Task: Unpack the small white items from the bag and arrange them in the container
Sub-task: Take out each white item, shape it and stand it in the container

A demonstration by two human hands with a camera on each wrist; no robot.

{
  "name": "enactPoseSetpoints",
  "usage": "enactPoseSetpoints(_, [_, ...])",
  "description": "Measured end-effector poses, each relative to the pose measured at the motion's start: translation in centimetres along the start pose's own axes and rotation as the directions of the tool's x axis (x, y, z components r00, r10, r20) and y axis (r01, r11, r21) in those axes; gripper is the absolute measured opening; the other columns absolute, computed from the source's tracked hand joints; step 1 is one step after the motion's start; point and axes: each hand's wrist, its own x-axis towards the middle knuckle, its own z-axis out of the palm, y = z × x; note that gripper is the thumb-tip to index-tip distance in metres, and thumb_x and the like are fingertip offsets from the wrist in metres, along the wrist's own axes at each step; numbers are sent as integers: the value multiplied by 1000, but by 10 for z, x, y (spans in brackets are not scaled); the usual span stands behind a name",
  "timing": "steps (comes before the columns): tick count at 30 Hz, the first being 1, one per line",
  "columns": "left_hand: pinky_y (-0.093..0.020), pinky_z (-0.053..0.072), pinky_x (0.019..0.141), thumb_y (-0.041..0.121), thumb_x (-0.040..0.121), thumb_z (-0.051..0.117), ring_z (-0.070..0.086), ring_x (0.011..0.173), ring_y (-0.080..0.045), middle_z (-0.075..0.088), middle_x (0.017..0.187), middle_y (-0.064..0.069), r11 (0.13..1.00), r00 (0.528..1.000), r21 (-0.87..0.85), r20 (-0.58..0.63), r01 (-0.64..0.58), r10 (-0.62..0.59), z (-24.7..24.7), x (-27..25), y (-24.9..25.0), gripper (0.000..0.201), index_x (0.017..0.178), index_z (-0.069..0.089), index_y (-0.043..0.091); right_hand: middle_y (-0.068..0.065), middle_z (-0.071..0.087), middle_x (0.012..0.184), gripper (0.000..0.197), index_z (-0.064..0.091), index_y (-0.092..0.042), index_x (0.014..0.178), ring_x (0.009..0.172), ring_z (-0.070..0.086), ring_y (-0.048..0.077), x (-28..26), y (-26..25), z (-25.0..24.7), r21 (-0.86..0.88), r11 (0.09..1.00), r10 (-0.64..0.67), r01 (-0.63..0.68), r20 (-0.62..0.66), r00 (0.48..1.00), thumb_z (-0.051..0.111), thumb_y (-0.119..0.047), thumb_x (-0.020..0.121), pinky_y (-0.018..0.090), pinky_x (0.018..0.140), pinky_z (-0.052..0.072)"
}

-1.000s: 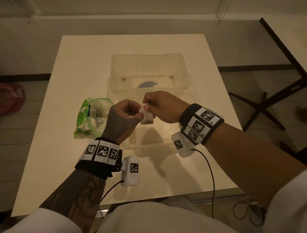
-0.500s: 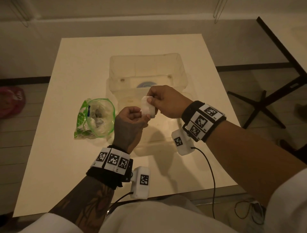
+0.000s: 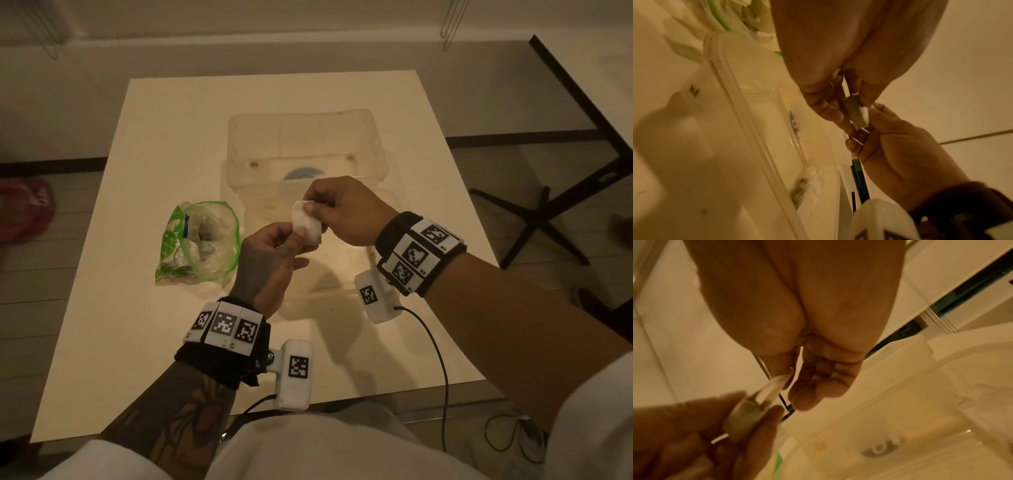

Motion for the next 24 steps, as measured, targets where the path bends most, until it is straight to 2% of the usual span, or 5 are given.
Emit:
enactPoseSetpoints(4, [-29, 50, 67, 26, 94, 57, 71, 90, -17, 74, 97, -6, 998, 988, -19, 144, 58, -55, -8, -2, 4, 17, 102, 68, 16, -13, 58, 70, 11, 66, -18, 88, 56, 53, -7, -4, 0, -3, -27, 1000, -14, 15, 37, 999, 58, -18, 95, 12, 57, 40])
enactPoseSetpoints(7, [-33, 47, 68, 32, 95, 56, 72, 86, -19, 75, 97, -3, 989, 976, 143, 208, 31, -61, -10, -1, 4, 22, 98, 70, 16, -11, 62, 70, 11, 69, -14, 91, 54, 54, -7, -6, -4, -6, 15, 1000, -22, 20, 98, 995, 59, -18, 95, 11, 55, 44])
enactPoseSetpoints(11, [-35, 46, 69, 27, 91, 61, 71, 80, -16, 76, 92, -4, 985, 971, 169, 230, 33, -72, -8, -4, 6, 17, 91, 72, 15, -12, 63, 70, 11, 68, -18, 89, 57, 55, -1, -8, -5, -9, -25, 999, -20, 24, 162, 987, 61, -25, 94, 18, 59, 48])
enactPoseSetpoints(16, [-32, 43, 66, 29, 94, 57, 70, 79, -18, 76, 95, -5, 977, 936, 189, 318, 96, -154, -4, -6, 8, 24, 93, 71, 9, -7, 61, 64, 16, 67, -12, 82, 58, 53, 4, -8, -4, -9, -45, 998, -32, 41, 172, 985, 61, -22, 94, 22, 62, 48])
enactPoseSetpoints(24, [-26, 41, 59, 23, 96, 54, 66, 74, -17, 74, 98, -11, 981, 914, 101, 358, 165, -191, -4, -6, 6, 27, 99, 67, 0, -10, 60, 63, 13, 64, -18, 82, 55, 53, 3, -10, -4, -11, -25, 998, -49, 56, 214, 975, 60, -20, 94, 21, 58, 48])
